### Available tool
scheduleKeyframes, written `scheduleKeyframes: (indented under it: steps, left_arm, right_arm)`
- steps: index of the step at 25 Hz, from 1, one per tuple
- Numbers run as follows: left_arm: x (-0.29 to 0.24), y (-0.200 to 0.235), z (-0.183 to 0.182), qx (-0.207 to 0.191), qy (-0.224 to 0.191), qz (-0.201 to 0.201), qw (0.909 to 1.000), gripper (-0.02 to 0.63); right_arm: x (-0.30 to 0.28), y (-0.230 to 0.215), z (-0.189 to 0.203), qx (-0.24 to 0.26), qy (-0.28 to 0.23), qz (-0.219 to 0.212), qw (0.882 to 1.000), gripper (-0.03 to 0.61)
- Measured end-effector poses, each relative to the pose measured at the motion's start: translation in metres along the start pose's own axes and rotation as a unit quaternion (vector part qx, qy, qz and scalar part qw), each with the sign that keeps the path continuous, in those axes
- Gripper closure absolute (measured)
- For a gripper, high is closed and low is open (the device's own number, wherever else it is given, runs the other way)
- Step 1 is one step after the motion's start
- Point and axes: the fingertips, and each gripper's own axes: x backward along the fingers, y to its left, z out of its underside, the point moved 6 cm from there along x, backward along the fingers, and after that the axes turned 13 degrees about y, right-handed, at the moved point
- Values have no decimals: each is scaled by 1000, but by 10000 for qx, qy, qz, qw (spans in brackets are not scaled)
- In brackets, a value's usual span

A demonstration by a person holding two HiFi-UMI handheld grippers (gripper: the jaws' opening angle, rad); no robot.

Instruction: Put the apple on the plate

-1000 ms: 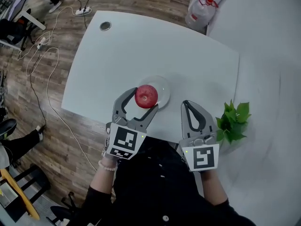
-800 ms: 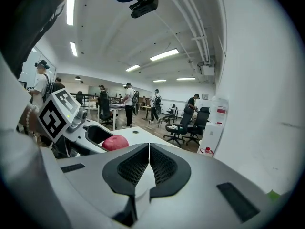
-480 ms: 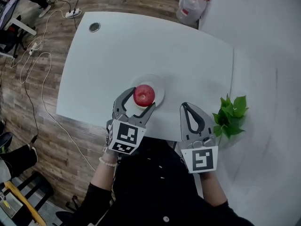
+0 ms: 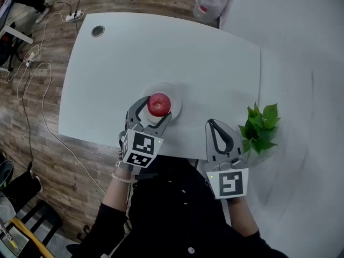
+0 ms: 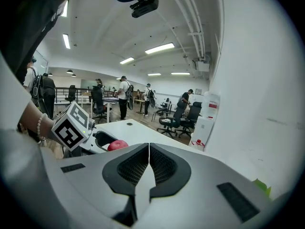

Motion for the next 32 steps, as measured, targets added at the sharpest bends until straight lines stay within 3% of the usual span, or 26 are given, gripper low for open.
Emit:
scheduleKeyframes:
  steps: [14, 21, 32]
  left_arm:
    - [-37, -4, 20, -34, 357, 90, 9993, 268]
    - [-48, -1, 27, 235, 405, 97, 9989, 268]
    - [-57, -3, 28, -2, 460, 3, 9989, 268]
  right_arm:
    - [4, -3, 10, -64, 94, 106, 9999, 535]
    - [3, -2, 14, -55, 204, 91, 9997, 535]
    - [1, 0, 14, -77, 190, 42, 9998, 535]
